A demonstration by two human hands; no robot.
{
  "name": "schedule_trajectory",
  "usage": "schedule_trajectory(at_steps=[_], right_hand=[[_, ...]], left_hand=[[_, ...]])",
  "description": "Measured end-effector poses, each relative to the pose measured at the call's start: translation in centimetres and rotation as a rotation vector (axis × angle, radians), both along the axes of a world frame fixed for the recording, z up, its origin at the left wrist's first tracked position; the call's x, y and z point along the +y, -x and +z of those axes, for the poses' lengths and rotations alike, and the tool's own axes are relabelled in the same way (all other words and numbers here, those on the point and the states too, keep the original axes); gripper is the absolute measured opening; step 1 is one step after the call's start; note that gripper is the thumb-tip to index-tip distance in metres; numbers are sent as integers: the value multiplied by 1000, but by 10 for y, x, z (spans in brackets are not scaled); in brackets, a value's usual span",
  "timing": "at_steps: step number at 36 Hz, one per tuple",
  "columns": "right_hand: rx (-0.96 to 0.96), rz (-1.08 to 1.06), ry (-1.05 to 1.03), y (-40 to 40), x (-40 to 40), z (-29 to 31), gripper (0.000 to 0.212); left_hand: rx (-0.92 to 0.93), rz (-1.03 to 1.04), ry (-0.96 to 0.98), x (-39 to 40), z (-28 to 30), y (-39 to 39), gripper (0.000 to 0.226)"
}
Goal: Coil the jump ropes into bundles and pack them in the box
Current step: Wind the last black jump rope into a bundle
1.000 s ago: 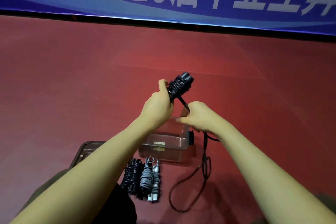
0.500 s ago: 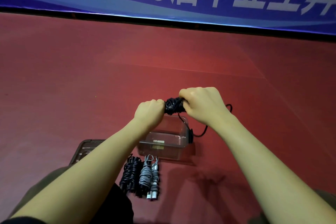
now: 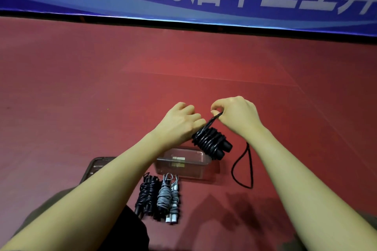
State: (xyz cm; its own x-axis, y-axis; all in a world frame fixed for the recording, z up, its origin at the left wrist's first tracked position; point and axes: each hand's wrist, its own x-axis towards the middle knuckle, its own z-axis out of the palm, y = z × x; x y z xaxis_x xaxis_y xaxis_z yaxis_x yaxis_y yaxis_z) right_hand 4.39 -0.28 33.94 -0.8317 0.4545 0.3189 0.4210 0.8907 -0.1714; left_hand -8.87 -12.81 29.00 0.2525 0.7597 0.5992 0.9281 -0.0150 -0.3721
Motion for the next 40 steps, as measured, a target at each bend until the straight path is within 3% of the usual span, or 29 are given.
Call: schedule_trajectory(at_steps=[4,7,12,17,20,25,30,33,35,37,40], right_hand=[[28,-24,66,-1,2,-4,20],[14,24,188,-5,2,-7,15],[-90,-18,258,3,-6,-15,11],[-194,102,441,10,-20,-22,17],[-233,167,445,8,-30,-18,7],[-283,169,392,3,-31,-10,10],[-257,177,29,0,-38,5,21],[-138,168,-206,-1,-36,10,28],[8,222,-330,-1,-33,7,22],[107,212,-300,-1,-34,5,19],[25,117,-120,-1,-32,2,35]], left_hand=[[-101,-55,-107,-1,10,-4,17],[-382,-26,-162,-3,16,-19,8],[-953,274,-66,1,31,-37,19],[-1155,478,-80,11,27,-34,24],[-1130,616,-35,12,20,-28,24],[-981,770,94,12,9,-20,21],[-816,865,230,6,-1,-8,11],[-694,858,305,6,-3,-7,13],[-620,837,345,6,-1,-9,15],[-539,806,377,7,0,-11,16],[-473,756,378,9,2,-13,15]])
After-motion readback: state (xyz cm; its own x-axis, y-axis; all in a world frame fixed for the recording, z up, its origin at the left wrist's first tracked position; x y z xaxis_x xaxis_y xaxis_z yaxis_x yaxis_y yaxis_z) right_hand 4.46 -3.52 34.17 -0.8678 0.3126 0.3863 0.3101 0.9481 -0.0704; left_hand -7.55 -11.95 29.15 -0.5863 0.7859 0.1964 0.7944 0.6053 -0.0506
